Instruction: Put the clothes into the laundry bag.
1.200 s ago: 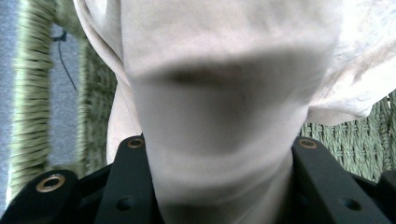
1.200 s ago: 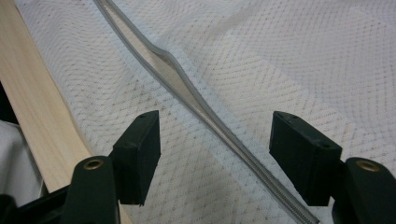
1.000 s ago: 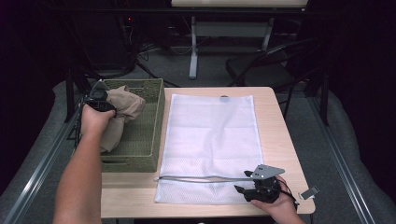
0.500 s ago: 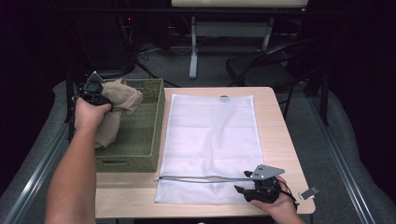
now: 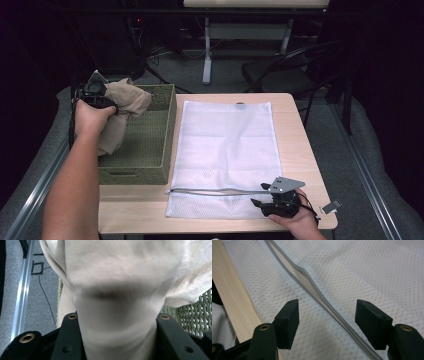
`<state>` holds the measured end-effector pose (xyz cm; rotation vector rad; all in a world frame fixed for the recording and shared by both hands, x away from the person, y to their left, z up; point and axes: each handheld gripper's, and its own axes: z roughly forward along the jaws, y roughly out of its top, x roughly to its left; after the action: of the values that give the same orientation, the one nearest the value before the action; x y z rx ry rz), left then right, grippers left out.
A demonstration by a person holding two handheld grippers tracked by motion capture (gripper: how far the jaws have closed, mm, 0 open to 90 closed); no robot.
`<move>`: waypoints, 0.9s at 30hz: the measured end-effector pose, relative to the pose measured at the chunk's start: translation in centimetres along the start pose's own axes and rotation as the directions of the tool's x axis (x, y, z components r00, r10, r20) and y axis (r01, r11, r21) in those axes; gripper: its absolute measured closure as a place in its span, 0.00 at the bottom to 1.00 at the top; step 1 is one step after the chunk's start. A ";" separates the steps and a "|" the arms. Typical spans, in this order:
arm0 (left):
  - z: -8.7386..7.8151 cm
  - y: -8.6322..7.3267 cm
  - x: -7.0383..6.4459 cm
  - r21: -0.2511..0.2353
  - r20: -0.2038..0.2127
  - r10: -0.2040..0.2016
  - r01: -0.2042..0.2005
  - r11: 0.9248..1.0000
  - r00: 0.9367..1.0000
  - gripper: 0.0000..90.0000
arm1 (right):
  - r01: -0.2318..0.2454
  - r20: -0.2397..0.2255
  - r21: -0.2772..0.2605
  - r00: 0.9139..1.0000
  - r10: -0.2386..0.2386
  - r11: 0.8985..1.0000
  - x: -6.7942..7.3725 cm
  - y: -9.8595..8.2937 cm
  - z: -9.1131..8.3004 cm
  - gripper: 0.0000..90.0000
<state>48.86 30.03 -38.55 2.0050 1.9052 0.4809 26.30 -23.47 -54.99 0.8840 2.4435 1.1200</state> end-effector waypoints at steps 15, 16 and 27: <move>-1.7 0.5 -0.7 -0.001 0.030 0.030 -0.030 1.000 0.999 0.67 | 0.003 -0.003 -0.002 1.000 -0.003 1.000 0.1 0.0 0.0 0.41; -1.9 0.6 -0.8 -0.006 0.033 0.032 -0.032 0.999 0.999 0.67 | 0.002 -0.002 -0.001 1.000 -0.002 1.000 0.1 0.0 0.0 0.41; -3.2 0.8 -1.4 -0.029 0.026 0.053 -0.052 0.998 0.998 0.67 | 0.004 -0.003 0.003 1.000 -0.004 1.000 0.1 0.0 0.0 0.41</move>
<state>48.00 28.65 -35.35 2.0376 1.8242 0.4893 26.21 -23.39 -54.97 0.8787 2.4495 1.1174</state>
